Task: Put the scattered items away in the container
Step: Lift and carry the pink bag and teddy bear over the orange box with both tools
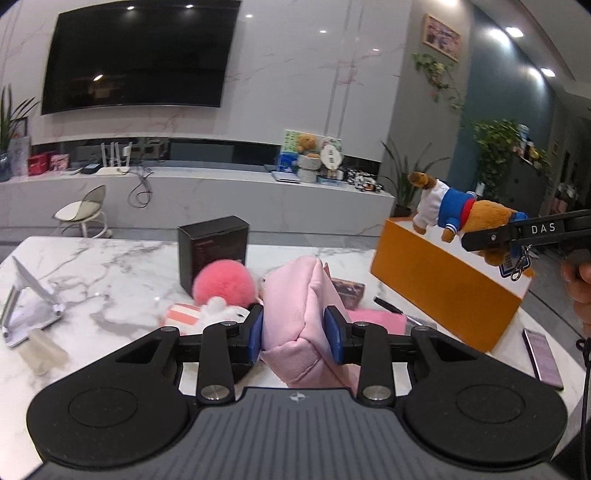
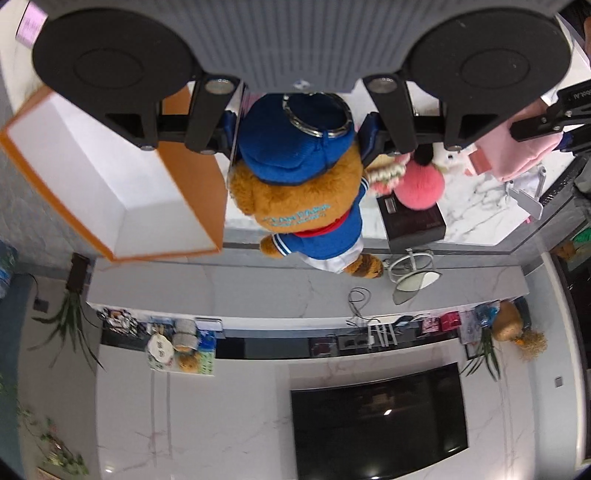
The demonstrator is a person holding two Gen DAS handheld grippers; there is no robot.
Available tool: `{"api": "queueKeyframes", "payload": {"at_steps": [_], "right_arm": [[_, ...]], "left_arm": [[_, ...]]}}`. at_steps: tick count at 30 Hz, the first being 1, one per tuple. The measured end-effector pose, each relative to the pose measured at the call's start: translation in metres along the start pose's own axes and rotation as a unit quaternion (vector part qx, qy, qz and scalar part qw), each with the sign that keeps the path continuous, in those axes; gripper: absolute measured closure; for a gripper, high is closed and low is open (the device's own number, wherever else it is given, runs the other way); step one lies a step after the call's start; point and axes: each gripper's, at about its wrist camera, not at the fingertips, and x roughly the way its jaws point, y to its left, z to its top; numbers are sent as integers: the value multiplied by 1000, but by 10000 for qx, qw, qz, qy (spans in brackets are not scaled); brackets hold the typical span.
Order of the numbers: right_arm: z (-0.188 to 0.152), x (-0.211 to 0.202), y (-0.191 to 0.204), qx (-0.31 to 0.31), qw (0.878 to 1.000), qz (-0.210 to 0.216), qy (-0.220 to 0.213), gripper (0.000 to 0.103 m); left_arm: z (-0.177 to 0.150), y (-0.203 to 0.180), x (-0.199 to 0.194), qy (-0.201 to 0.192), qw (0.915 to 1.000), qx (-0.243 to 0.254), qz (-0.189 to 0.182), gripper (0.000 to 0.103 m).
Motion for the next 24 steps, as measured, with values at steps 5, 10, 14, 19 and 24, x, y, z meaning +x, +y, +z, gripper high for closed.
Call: {"api": "queueKeyframes", "payload": {"at_steps": [5, 10, 14, 19, 24], "right_arm": [[29, 3, -21, 88, 9999, 125, -5, 41], [45, 7, -51, 219, 9992, 307, 109, 41], [41, 4, -85, 338, 9992, 208, 16, 41], [32, 11, -128, 616, 9980, -74, 71, 41], [28, 17, -169, 916, 9950, -376, 90, 41]], "left_arm": [[22, -4, -1, -75, 9999, -63, 135, 63], [52, -28, 14, -236, 9997, -57, 6, 63], [73, -54, 34, -372, 9990, -96, -220, 63], [85, -83, 64, -315, 9984, -12, -469, 63], [91, -107, 96, -217, 9973, -10, -703, 63]]}}
